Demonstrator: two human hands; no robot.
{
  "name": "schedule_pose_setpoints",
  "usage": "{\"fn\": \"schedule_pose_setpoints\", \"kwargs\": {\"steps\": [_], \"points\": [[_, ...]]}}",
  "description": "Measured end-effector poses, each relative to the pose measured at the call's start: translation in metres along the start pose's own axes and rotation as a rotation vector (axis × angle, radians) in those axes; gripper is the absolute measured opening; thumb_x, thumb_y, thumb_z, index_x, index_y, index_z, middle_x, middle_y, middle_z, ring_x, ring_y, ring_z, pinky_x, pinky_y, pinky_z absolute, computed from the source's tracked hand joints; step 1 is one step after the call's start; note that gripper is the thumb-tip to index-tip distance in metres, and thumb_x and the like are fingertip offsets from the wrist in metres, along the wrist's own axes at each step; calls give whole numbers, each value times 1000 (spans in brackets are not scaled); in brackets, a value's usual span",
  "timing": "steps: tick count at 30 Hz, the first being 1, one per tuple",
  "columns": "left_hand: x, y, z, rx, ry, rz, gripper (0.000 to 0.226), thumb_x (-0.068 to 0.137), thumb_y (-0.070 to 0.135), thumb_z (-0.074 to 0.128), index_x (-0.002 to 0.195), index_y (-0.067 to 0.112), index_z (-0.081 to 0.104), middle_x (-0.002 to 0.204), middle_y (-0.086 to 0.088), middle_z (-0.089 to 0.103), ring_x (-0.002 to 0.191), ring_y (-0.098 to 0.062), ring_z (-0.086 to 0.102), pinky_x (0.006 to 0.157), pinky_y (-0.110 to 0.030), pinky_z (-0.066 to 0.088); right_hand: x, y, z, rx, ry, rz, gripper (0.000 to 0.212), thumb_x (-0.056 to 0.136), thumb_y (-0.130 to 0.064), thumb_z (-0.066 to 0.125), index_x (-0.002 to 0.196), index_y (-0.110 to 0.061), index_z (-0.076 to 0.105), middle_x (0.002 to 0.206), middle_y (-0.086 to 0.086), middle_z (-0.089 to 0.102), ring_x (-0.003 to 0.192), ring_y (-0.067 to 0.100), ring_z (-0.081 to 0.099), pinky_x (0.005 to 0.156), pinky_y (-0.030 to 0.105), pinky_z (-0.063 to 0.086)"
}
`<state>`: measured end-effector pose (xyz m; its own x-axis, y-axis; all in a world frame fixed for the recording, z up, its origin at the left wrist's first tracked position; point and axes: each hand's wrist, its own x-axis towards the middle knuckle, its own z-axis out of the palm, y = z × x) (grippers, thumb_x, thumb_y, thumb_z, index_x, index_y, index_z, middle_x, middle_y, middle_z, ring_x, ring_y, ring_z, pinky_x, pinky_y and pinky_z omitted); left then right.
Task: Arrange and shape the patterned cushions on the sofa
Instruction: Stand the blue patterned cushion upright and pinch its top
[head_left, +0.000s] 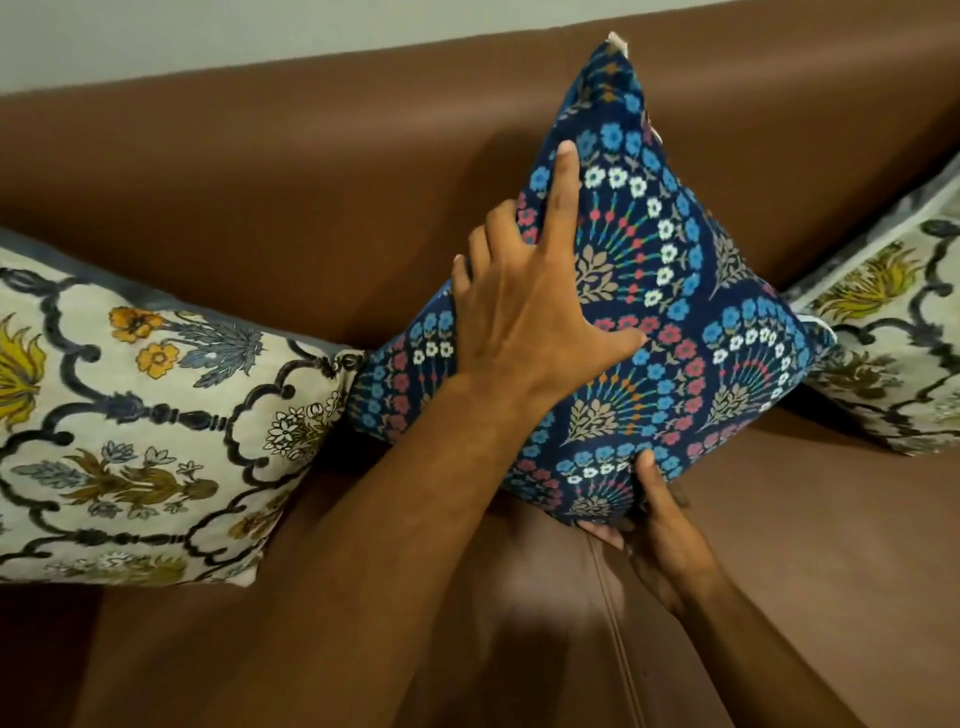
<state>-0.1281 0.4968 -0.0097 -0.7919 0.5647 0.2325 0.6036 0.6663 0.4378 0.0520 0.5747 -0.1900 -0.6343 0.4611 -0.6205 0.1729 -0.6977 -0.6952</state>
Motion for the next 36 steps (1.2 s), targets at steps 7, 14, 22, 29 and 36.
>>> {"fn": "schedule_pose_setpoints", "kwargs": {"steps": [7,14,22,29,36], "points": [[0,0,7,86,-26,-20,145,55,79,79,166,29,-1,160,-21,29,143,-40,37,116,-64,35,12,-4,6,-17,5,80,76,68,-57,74,136,-29,56,127,3,72,114,30,69,83,53,59],[-68,16,41,133,124,-13,113,78,59,72,164,13,15,168,-27,9,156,-47,12,124,-68,16,13,-7,-49,8,-70,116,67,67,-38,83,126,-14,62,123,15,70,105,30,66,89,57,53],[-36,181,127,-94,-44,272,113,76,53,76,163,15,13,168,-20,15,158,-41,15,125,-67,17,28,-115,-251,137,328,-25,31,65,-27,84,93,-23,69,111,7,73,107,27,64,89,45,56],[80,305,201,-104,-224,63,154,56,85,78,164,23,-14,165,-23,21,150,-41,30,120,-66,26,78,-221,-315,-134,271,-257,92,56,-42,92,133,-49,43,134,-6,66,111,24,70,80,52,58],[110,346,213,11,111,202,144,49,78,83,163,15,24,139,-15,56,122,-31,57,100,-50,47,93,-232,-304,16,84,-282,80,74,-39,82,144,-35,44,141,2,63,125,30,63,89,55,56]]}}
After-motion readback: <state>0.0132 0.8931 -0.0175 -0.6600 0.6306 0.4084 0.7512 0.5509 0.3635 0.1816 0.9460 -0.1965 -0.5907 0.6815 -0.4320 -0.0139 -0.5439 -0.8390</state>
